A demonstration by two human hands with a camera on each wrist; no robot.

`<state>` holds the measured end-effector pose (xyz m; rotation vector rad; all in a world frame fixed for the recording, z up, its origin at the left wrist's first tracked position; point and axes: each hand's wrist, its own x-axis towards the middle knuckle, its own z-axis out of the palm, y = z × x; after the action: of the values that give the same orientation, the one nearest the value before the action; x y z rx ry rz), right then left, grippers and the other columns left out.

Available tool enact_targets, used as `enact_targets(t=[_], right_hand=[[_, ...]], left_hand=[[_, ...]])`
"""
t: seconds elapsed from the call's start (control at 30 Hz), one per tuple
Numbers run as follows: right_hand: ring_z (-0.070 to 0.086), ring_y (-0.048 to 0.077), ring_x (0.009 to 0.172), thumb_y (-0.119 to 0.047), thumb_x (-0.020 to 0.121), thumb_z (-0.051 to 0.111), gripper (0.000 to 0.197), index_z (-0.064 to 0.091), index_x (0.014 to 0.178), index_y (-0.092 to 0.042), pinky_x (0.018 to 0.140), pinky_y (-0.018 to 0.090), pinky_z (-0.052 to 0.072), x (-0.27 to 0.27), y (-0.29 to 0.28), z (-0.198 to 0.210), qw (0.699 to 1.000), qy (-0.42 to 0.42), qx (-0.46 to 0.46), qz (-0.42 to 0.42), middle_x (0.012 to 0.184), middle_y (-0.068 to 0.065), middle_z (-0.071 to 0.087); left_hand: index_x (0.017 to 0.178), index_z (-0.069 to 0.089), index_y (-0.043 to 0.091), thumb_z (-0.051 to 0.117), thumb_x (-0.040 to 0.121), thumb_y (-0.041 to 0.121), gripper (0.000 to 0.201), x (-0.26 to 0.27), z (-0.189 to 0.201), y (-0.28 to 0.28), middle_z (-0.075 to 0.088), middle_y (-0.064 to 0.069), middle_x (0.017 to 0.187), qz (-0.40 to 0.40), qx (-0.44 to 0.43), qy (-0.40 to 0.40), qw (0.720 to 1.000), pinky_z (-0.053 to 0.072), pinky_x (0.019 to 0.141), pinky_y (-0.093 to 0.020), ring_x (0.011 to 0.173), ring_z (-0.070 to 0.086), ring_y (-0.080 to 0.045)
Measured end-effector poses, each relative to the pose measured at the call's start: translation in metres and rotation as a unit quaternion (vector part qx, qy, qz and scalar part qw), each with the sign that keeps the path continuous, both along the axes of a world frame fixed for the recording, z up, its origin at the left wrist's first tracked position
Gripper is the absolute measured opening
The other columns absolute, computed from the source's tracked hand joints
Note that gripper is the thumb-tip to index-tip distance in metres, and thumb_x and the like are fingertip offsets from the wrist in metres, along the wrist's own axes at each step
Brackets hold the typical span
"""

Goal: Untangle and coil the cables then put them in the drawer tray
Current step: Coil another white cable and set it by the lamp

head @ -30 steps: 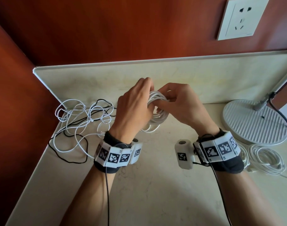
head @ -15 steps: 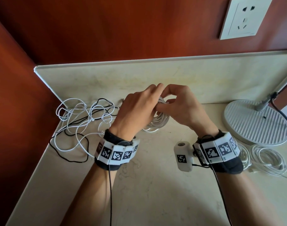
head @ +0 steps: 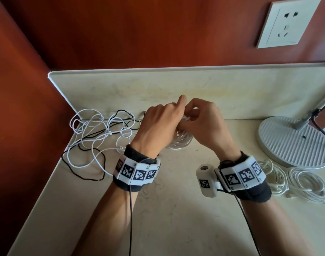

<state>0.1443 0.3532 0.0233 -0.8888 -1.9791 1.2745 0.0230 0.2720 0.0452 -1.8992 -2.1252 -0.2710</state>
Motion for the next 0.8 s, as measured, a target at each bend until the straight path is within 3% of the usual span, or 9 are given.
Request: enact_targets(t=[0.1, 0.2, 0.3, 0.37, 0.5, 0.63, 0.7, 0.8], right_hand=[[0.074, 0.021, 0.071, 0.009, 0.073, 0.08, 0.025, 0.063, 0.081, -0.007, 0.07, 0.039, 0.06, 0.0, 0.004, -0.001, 0.997, 0.016, -0.05, 0.059, 0.08, 0.008, 0.078], [0.068, 0.028, 0.085, 0.003, 0.08, 0.084, 0.023, 0.071, 0.098, -0.001, 0.089, 0.051, 0.057, 0.008, 0.012, 0.003, 0.981, 0.052, -0.118, 0.148, 0.098, 0.022, 0.076], [0.068, 0.035, 0.11, -0.006, 0.092, 0.072, 0.033, 0.07, 0.125, -0.002, 0.107, 0.046, 0.051, 0.019, 0.018, 0.006, 0.95, 0.094, -0.179, 0.239, 0.12, 0.022, 0.073], [0.069, 0.033, 0.117, -0.004, 0.098, 0.062, 0.033, 0.067, 0.13, -0.003, 0.108, 0.043, 0.053, 0.02, 0.018, 0.009, 0.949, 0.103, -0.18, 0.236, 0.126, 0.017, 0.072], [0.074, 0.031, 0.101, -0.01, 0.093, 0.071, 0.024, 0.074, 0.117, -0.006, 0.099, 0.051, 0.058, 0.016, 0.015, 0.014, 0.97, 0.111, -0.128, 0.173, 0.112, 0.013, 0.078], [0.074, 0.044, 0.096, -0.013, 0.088, 0.08, 0.017, 0.078, 0.103, -0.004, 0.093, 0.061, 0.057, 0.014, 0.007, 0.018, 0.978, 0.126, -0.098, 0.132, 0.099, 0.016, 0.079], [0.075, 0.042, 0.095, -0.012, 0.087, 0.082, 0.014, 0.08, 0.098, -0.003, 0.092, 0.062, 0.058, 0.01, 0.001, 0.016, 0.979, 0.126, -0.101, 0.12, 0.096, 0.015, 0.08], [0.076, 0.04, 0.088, -0.011, 0.086, 0.084, 0.008, 0.081, 0.091, -0.005, 0.088, 0.06, 0.06, 0.005, -0.003, 0.013, 0.984, 0.115, -0.102, 0.094, 0.089, 0.013, 0.079]], left_hand=[[0.112, 0.041, 0.014, 0.064, 0.082, 0.011, 0.038, -0.001, 0.003, -0.001, 0.049, -0.002, 0.076, 0.014, -0.015, -0.053, 0.998, 0.029, 0.056, -0.036, 0.06, 0.042, -0.031], [0.101, 0.035, 0.019, 0.061, 0.082, 0.015, 0.033, -0.003, 0.003, -0.002, 0.049, -0.003, 0.079, 0.022, -0.019, -0.098, 0.995, 0.033, 0.059, -0.038, 0.067, 0.044, -0.034], [0.094, 0.04, 0.019, 0.057, 0.084, 0.009, 0.023, -0.012, 0.004, -0.002, 0.052, 0.0, 0.08, 0.023, 0.009, -0.15, 0.988, 0.032, 0.061, -0.036, 0.071, 0.049, -0.033], [0.089, 0.043, 0.017, 0.055, 0.081, 0.004, 0.019, -0.018, 0.003, -0.001, 0.051, 0.002, 0.076, 0.029, 0.029, -0.186, 0.982, 0.03, 0.06, -0.036, 0.071, 0.049, -0.033], [0.084, 0.047, 0.015, 0.055, 0.078, -0.002, 0.019, -0.024, -0.005, 0.004, 0.049, 0.007, 0.072, 0.03, 0.074, -0.232, 0.97, 0.033, 0.056, -0.038, 0.071, 0.05, -0.032], [0.081, 0.044, 0.019, 0.064, 0.076, 0.003, 0.027, -0.023, -0.008, 0.006, 0.048, 0.008, 0.076, 0.046, 0.124, -0.173, 0.976, 0.024, 0.053, -0.033, 0.065, 0.047, -0.029], [0.082, 0.044, 0.02, 0.066, 0.078, 0.006, 0.027, -0.021, -0.007, 0.005, 0.048, 0.008, 0.077, 0.066, 0.132, -0.136, 0.98, 0.022, 0.053, -0.033, 0.062, 0.043, -0.029], [0.084, 0.046, 0.017, 0.063, 0.078, 0.007, 0.021, -0.018, -0.005, 0.004, 0.05, 0.002, 0.07, 0.068, 0.116, -0.118, 0.984, 0.029, 0.053, -0.035, 0.061, 0.041, -0.036]])
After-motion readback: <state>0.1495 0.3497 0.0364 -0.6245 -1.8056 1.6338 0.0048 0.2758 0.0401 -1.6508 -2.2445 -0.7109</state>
